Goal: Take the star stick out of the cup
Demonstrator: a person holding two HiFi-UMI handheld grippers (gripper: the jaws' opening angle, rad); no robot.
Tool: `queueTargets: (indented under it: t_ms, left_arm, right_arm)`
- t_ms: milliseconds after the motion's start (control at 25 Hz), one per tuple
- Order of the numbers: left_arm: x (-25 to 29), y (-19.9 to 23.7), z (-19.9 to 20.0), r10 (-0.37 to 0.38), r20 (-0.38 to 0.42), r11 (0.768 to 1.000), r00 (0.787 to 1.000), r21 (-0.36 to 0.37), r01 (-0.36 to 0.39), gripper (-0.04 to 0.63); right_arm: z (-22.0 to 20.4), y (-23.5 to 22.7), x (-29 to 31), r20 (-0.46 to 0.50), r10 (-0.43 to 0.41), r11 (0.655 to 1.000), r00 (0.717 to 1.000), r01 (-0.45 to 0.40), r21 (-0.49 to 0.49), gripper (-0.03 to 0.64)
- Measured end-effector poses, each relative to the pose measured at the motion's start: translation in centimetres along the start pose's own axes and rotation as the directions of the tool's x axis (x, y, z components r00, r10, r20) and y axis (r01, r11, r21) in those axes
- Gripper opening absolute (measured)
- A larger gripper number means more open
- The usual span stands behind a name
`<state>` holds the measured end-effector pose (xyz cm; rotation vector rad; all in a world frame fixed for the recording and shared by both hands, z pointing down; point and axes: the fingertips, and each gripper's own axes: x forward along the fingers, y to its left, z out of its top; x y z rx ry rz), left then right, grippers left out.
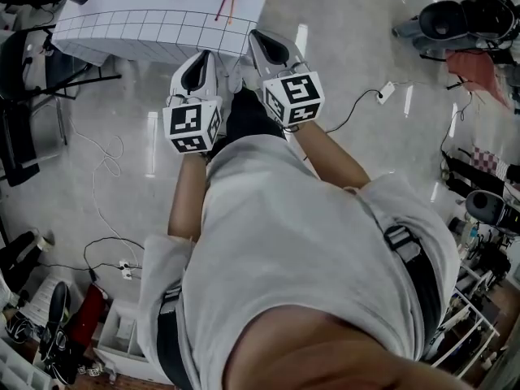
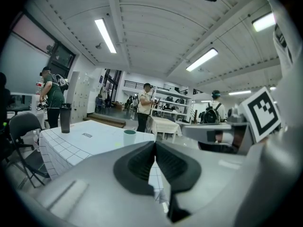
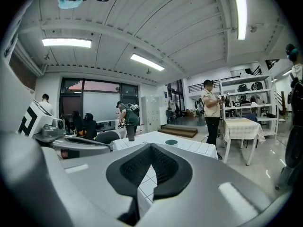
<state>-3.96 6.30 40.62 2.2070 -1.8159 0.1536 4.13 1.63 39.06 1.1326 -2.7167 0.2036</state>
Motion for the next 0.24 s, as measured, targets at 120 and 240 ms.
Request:
queueTargets:
  t_ms: [120,240]
  left_arm:
    - [0.2,0.8,0.2,0.01,-0.005,1.0,1.0,-0.004,-0.01,0.003]
    - [0.7,1.8,0.2,0.022,-0.01,1.0,1.0,-0.011,-0.022,0.003]
  right_arm:
    - [0.2,0.1,0.7,-0.006,0.005,1.0,1.0,-0.005,0.004,-0.002]
    - [0.3,0.0,2.0,-0.011,0.014,1.0,1.0,-0.013,0.006,-0.002]
